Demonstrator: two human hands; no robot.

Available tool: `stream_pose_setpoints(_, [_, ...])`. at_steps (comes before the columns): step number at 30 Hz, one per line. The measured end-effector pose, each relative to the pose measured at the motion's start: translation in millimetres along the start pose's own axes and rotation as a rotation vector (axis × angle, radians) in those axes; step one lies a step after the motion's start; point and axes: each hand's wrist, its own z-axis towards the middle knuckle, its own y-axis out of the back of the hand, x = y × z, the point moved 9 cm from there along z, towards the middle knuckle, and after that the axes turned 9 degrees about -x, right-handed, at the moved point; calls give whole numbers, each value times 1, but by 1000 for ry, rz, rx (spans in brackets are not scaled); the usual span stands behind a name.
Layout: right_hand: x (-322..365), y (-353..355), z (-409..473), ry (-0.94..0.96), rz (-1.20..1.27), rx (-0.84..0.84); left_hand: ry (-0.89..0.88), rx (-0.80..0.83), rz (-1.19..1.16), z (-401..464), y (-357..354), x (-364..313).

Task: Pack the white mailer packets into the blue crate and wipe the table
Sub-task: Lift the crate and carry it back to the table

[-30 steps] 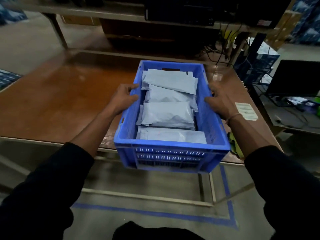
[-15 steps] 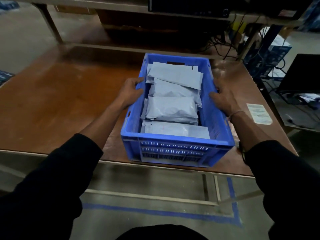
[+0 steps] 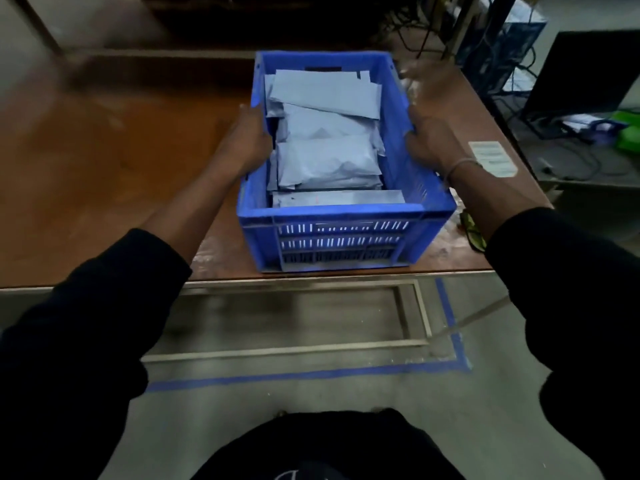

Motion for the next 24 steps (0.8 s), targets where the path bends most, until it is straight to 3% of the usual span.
stream_pose_setpoints(4, [1, 3, -8, 21, -2, 43, 2, 48, 132, -13, -7, -2])
stream_pose_setpoints(15, [-1, 12, -26, 133, -83, 147, 44, -73, 169, -63, 3, -33])
stream_pose_setpoints(24, [6, 19, -37, 17, -130, 103, 32, -20, 200, -73, 14, -41])
